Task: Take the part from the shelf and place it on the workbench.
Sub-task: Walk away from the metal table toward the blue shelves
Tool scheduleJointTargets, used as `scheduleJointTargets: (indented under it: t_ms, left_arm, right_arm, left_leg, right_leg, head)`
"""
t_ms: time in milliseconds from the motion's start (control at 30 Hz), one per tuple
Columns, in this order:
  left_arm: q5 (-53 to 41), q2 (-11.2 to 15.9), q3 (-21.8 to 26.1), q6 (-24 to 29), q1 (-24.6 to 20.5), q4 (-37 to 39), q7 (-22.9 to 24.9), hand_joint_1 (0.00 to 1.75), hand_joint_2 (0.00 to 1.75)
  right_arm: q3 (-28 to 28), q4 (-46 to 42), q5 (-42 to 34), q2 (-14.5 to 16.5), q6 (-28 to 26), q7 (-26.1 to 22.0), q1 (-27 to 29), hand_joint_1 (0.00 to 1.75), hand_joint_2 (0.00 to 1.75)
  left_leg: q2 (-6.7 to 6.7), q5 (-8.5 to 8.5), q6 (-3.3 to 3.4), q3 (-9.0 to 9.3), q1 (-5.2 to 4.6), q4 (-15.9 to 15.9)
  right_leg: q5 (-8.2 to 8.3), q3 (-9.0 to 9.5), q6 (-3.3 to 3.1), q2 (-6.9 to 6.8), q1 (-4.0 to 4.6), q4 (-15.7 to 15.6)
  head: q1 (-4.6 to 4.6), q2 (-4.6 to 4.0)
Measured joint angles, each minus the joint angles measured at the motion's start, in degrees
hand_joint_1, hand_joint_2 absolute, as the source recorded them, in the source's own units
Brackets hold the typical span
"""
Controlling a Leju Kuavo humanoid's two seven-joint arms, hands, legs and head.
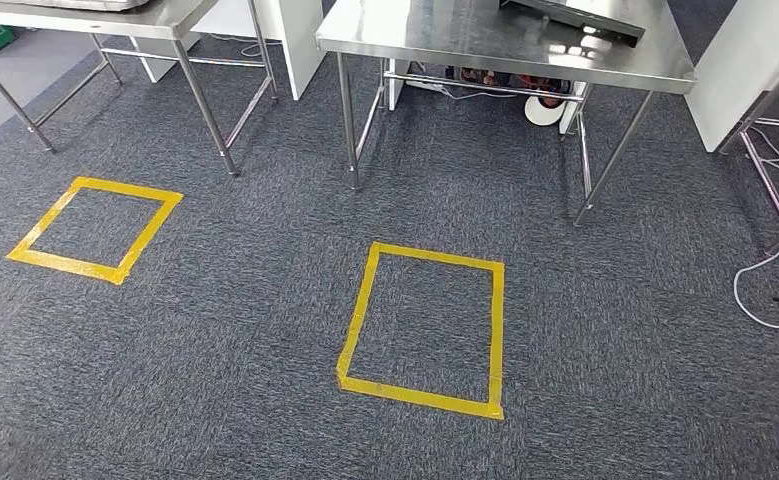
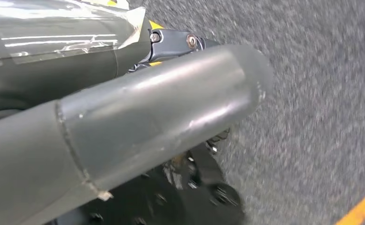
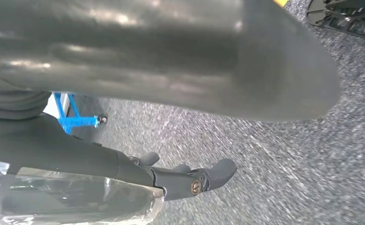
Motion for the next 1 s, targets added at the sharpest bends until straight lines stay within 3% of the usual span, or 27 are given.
scheduleJointTargets:
  t_ms: [67, 167, 200, 267, 300, 367, 400, 433, 500, 533, 600, 667, 733, 767, 800, 867, 900, 933, 1000]
  left_arm:
    - [0.0, -0.02, 0.0, 0.18, -0.04, 0.0, -0.16, 0.0, 0.0]
    - [-0.08, -0.21, -0.01, 1.85, -0.02, -0.01, -1.22, 0.0, 0.0]
    - [-0.2, -0.35, -0.01, 2.72, -0.02, -0.03, -1.75, 0.0, 0.0]
    - [-0.59, -0.61, -0.01, 4.42, -0.04, -0.22, -2.93, 0.0, 0.0]
    - [-0.86, -0.62, -0.01, 5.16, -0.04, -0.43, -3.47, 0.0, 0.0]
    - [-1.38, -0.62, -0.03, 6.57, 0.06, -1.02, -4.45, 0.0, 0.0]
    - [-1.66, -0.63, -0.05, 7.25, 0.17, -1.37, -4.95, 0.0, 0.0]
    - [-1.91, -0.65, -0.07, 7.84, 0.32, -1.73, -5.41, 0.0, 0.0]
    - [-2.29, -0.68, -0.13, 8.56, 0.65, -2.58, -6.09, 0.0, 0.0]
    - [-2.37, -0.68, -0.17, 8.66, 0.79, -3.11, -6.23, 0.0, 0.0]
    - [-2.42, -0.6, -0.42, 8.59, 1.17, -4.55, -6.09, 0.0, 0.0]
    - [-2.46, -0.41, -0.85, 8.39, 1.75, -5.92, -5.46, 0.0, 0.0]
    - [-2.38, -0.15, -1.36, 8.02, 2.37, -7.06, -4.52, 0.0, 0.0]
    - [-2.25, -0.03, -1.57, 7.74, 2.56, -7.57, -3.98, 0.0, 0.0]
    - [-2.07, 0.08, -1.78, 7.42, 2.67, -8.09, -3.37, 0.0, 0.0]
    - [-1.7, 0.27, -2.14, 6.62, 2.71, -8.81, -1.91, 0.0, 0.0]
    - [-1.52, 0.37, -2.4, 6.15, 2.77, -9.04, -1.16, 0.0, 0.0]
    - [-1.35, 0.46, -2.78, 5.52, 2.86, -9.22, -0.29, 0.0, 0.0]
    - [-1.07, 0.69, -3.7, 4.13, 2.97, -9.41, 1.43, 0.0, 0.0]
  right_arm:
    - [0.0, -0.01, 0.0, 0.01, 0.0, 0.0, -0.13, 0.0, 0.0]
    - [0.0, -0.02, -0.01, -0.01, -0.01, 0.02, -0.51, 0.0, 0.0]
    - [0.0, -0.02, -0.02, -0.03, -0.03, 0.03, -0.67, 0.0, 0.0]
    - [0.0, -0.02, -0.04, -0.01, -0.08, 0.04, -0.75, 0.0, 0.0]
    - [0.0, -0.02, -0.04, 0.01, -0.09, 0.04, -0.72, 0.0, 0.0]
    - [0.0, -0.01, -0.04, 0.02, -0.11, 0.04, -0.53, 0.0, 0.0]
    - [0.0, -0.01, -0.04, 0.01, -0.13, 0.04, -0.41, 0.0, 0.0]
    - [-0.01, 0.0, -0.07, -0.01, -0.13, 0.06, -0.32, 0.0, 0.0]
    - [-0.02, 0.0, -0.13, -0.04, -0.13, 0.1, -0.24, 0.0, 0.0]
    - [-0.02, 0.0, -0.15, -0.06, -0.12, 0.15, -0.23, 0.0, 0.0]
    - [-0.02, 0.0, -0.15, -0.08, -0.09, 0.3, -0.27, 0.0, 0.0]
    - [-0.03, 0.0, -0.17, -0.06, -0.04, 0.48, -0.39, 0.0, 0.0]
    - [-0.06, 0.0, -0.25, -0.07, 0.01, 0.61, -0.46, 0.0, 0.0]
    - [-0.09, 0.0, -0.32, -0.09, 0.03, 0.64, -0.41, 0.0, 0.0]
    - [-0.13, 0.0, -0.38, -0.13, 0.05, 0.66, -0.32, 0.0, 0.0]
    - [-0.19, 0.0, -0.48, -0.15, 0.1, 0.68, -0.06, 0.0, 0.0]
    - [-0.2, 0.0, -0.51, -0.15, 0.13, 0.68, 0.0, 0.0, 0.0]
    - [-0.21, 0.0, -0.52, -0.15, 0.24, 0.68, -0.02, 0.0, 0.0]
    - [-0.22, 0.0, -0.45, -0.15, 0.58, 0.68, -0.18, 0.0, 0.0]
  left_leg:
    - [1.48, 1.13, 0.57, 3.29, -0.24, -5.59]
    - [0.63, 1.04, 2.13, 3.04, -0.61, -6.77]
    - [0.13, 1.25, 2.71, 2.93, -0.6, -7.09]
    - [-0.81, 1.92, 3.75, 2.64, -0.4, -7.7]
    - [-1.3, 2.1, 4.01, 2.35, -0.53, -7.72]
    - [-2.58, 2.4, 4.26, 1.85, -0.66, -7.69]
    - [-3.32, 2.51, 4.25, 1.72, -0.73, -7.66]
    - [-4.06, 2.62, 4.18, 1.68, -0.77, -7.64]
    - [-5.43, 2.81, 3.9, 1.68, -0.78, -7.57]
    - [-6.04, 2.86, 3.69, 1.64, -0.92, -7.4]
    - [-7.06, 2.97, 3.13, 1.34, -1.16, -7.18]
    - [-7.89, 3.1, 2.46, 0.99, -1.13, -7.1]
    - [-6.45, 1.97, 1.95, 0.15, -0.94, -5.57]
    - [-5.06, 0.35, 1.71, -0.91, -0.85, -3.18]
    - [-3.61, -1.8, 1.45, -2.49, -0.77, 0.38]
    - [-2.33, -5.42, 0.89, -6.05, -0.62, 8.3]
    - [-2.12, -5.81, 0.73, -6.9, -0.56, 10.29]
    - [-1.89, -5.01, 0.65, -6.5, -0.53, 9.74]
    - [-0.41, -1.51, 0.82, -2.44, -0.52, 2.47]
  right_leg:
    - [-0.16, -0.13, 0.54, -0.87, 0.37, 0.31]
    - [-0.26, -0.32, 1.67, -1.94, 0.83, 0.55]
    - [-0.67, -0.52, 1.96, -1.5, 0.78, 1.03]
    - [-3.23, -2.54, 1.94, 0.96, 0.56, 5.32]
    - [-5.13, -4.47, 1.71, 2.39, 0.39, 9.3]
    - [-7.9, -8.46, 1.69, 3.62, 0.25, 17.02]
    - [-8.02, -9.39, 2.0, 3.82, 0.23, 18.63]
    - [-6.98, -9.0, 2.47, 3.98, 0.23, 17.5]
    - [-3.11, -5.61, 3.33, 5.37, 0.03, 9.66]
    - [-1.33, -4.05, 3.38, 6.43, 0.01, 5.65]
    - [0.39, -2.76, 2.81, 7.64, 0.05, 1.73]
    - [0.73, -2.78, 1.9, 6.67, 0.09, 1.59]
    - [1.09, -2.55, 1.05, 5.58, -0.23, 1.47]
    - [1.24, -2.47, 0.68, 4.94, -0.4, 1.41]
    - [1.29, -2.47, 0.45, 4.26, -0.3, 1.42]
    - [1.23, -2.72, 0.24, 2.68, -0.1, 1.45]
    - [1.16, -2.84, 0.18, 1.91, -0.05, 1.46]
    - [1.08, -2.9, 0.1, 1.17, -0.03, 1.46]
    - [0.81, -2.61, 0.17, -0.01, 0.02, 1.47]
  head:
    - [0.12, 0.0]
    - [0.28, 0.0]
    - [0.34, 0.0]
    - [0.65, 0.0]
    - [0.83, 0.0]
    - [0.91, 0.0]
    - [0.92, 0.0]
    - [0.92, 0.0]
    - [0.95, 0.0]
    - [0.97, 0.01]
    - [0.91, 0.01]
    - [0.84, 0.0]
    - [0.68, 0.0]
    - [0.51, 0.0]
    - [0.35, 0.0]
    - [0.2, 0.0]
    - [0.19, 0.0]
    - [0.18, 0.0]
    - [0.15, 0.0]
